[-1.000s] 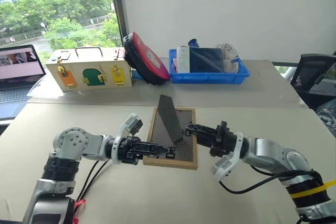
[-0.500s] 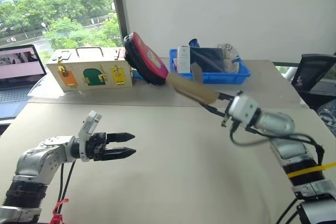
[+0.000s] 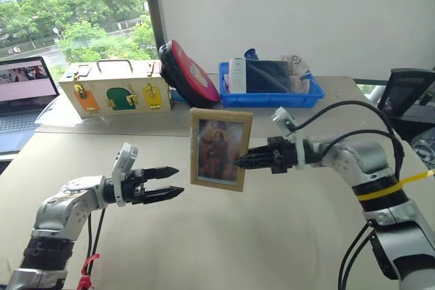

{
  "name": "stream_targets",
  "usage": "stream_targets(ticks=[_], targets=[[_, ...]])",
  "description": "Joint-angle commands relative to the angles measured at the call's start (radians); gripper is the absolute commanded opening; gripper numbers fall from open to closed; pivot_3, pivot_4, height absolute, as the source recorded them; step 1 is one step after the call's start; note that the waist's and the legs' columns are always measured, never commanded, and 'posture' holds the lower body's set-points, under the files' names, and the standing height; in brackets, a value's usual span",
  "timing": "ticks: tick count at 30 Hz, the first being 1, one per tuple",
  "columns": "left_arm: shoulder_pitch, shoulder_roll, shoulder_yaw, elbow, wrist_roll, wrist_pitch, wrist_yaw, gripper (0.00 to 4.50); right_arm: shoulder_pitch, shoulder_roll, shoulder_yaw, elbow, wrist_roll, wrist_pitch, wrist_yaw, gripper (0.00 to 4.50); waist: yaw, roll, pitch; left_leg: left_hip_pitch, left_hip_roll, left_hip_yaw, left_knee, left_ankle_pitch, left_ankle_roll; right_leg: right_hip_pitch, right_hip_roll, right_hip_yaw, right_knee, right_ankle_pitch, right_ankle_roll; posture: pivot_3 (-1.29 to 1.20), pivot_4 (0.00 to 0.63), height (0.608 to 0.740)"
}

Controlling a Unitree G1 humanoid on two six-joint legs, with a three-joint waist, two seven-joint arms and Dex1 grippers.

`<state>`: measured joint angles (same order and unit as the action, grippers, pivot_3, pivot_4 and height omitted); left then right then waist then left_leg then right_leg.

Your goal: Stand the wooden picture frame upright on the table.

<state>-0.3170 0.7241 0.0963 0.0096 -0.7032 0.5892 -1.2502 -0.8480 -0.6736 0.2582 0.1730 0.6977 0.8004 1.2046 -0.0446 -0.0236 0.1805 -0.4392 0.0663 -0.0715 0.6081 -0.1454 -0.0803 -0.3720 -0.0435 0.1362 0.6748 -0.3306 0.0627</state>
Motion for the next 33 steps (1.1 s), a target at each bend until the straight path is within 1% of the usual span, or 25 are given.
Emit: stream_targets(ticks=[1,6,8,11,15,18,21,25,33], targets=[[-0.005,0.009,0.021,-0.017,0.004,-0.015,-0.007,4.50,-0.033,0.017,-0.006,0.062,-0.074,-0.107,0.086,1.18,0.001,0.000,0.000,0.000,0.000,0.000,0.000,0.000,0.000,0.000,0.000,0.000,0.000,0.000,0.000,0.00,0.150,0.735],[-0.015,0.001,0.018,-0.006,0.011,-0.021,-0.002,4.50,-0.051,0.070,0.009,0.193,-0.183,-0.233,0.169,1.18,-0.003,0.000,0.000,-0.001,0.000,0.000,0.000,0.000,0.000,-0.001,0.000,0.000,0.000,0.000,0.000,0.00,0.150,0.735],[-0.023,-0.007,0.020,0.001,0.015,-0.023,0.008,4.50,-0.055,0.090,0.007,0.249,-0.203,-0.250,0.207,1.18,-0.004,0.000,0.000,-0.001,0.000,0.000,0.000,0.000,0.000,-0.001,0.000,-0.001,0.000,0.000,0.000,0.00,0.150,0.735],[-0.046,-0.023,0.026,0.019,0.025,-0.024,0.047,4.50,-0.059,0.108,-0.003,0.300,-0.186,-0.170,0.273,1.18,-0.002,0.000,0.001,-0.001,0.000,-0.001,0.000,0.000,0.000,-0.001,0.000,-0.002,0.001,0.000,0.000,0.00,0.150,0.735],[-0.043,-0.023,0.026,0.017,0.024,-0.019,0.046,4.50,-0.049,0.116,-0.003,0.312,-0.183,-0.105,0.329,1.18,-0.002,0.000,0.001,-0.001,0.000,-0.001,0.000,0.000,0.000,-0.001,0.000,-0.002,0.001,0.000,0.000,0.00,0.150,0.735],[-0.028,-0.020,0.028,0.011,0.026,-0.017,0.042,4.50,-0.037,0.137,-0.003,0.342,-0.213,-0.126,0.320,1.18,-0.003,0.000,0.001,0.000,0.000,-0.002,0.000,0.000,0.000,0.000,0.000,-0.005,0.002,0.000,0.000,0.00,0.150,0.735],[-0.053,-0.029,0.062,0.027,-0.018,0.039,0.072,4.50,-0.023,0.152,-0.003,0.364,-0.247,-0.154,0.301,1.18,-0.007,0.000,0.001,0.000,0.001,-0.003,0.000,0.000,-0.001,-0.001,0.000,-0.006,0.003,0.000,0.000,0.00,0.150,0.735],[-0.061,-0.018,0.068,0.019,-0.023,0.062,0.075,4.50,0.001,0.154,-0.004,0.363,-0.271,-0.167,0.305,1.18,-0.011,0.000,0.001,0.000,0.001,-0.004,0.001,0.001,-0.001,0.000,0.000,-0.008,0.004,0.000,0.000,0.00,0.150,0.735],[-0.064,-0.020,0.065,0.021,-0.013,0.064,0.074,4.50,0.074,0.156,-0.011,0.271,-0.296,-0.201,0.250,1.18,-0.018,0.000,0.001,0.000,0.001,-0.005,0.002,0.001,-0.001,0.001,0.000,-0.009,0.004,0.000,0.000,0.00,0.150,0.735]])
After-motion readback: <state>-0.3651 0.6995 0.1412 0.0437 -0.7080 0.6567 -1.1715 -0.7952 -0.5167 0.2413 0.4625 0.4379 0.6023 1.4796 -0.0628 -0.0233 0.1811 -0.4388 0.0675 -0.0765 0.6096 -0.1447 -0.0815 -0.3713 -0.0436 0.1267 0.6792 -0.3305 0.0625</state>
